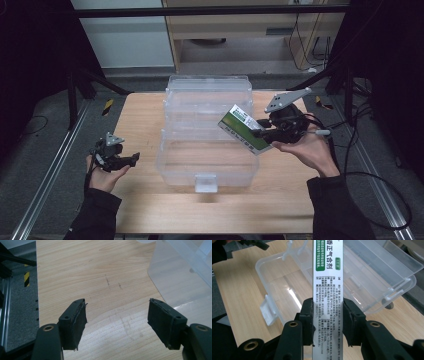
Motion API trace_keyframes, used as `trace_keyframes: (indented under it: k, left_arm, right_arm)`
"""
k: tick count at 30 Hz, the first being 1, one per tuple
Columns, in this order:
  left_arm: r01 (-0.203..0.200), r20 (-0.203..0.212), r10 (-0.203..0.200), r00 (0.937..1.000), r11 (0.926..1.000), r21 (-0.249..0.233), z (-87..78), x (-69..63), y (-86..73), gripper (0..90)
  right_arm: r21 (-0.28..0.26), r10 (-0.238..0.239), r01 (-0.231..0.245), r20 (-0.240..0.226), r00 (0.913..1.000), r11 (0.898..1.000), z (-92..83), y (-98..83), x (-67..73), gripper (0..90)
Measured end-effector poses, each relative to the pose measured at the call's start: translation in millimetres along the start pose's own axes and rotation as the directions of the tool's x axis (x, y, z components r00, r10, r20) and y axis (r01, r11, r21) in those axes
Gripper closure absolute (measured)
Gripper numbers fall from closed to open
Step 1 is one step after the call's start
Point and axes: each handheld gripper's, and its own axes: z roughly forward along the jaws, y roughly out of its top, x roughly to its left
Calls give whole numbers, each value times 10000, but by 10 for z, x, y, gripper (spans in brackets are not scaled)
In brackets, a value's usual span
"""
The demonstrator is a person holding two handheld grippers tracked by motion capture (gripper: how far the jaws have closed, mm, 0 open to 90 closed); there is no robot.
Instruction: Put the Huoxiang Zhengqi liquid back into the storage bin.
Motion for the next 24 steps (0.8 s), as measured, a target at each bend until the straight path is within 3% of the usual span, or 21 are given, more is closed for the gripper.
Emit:
trace_keyframes:
  k: [12,24]
  left_arm:
    - [20,0,-20,10000,10000,27,17,-1,-4,304]
    - [96,-33,-96,9999,10000,8,16,27,-14,308]
  right_arm:
    - [486,-492,533,-821,9954,9974,145,57,-57,647]
    - [811,-1083,1223,-1587,9814,9892,318,132,-99,647]
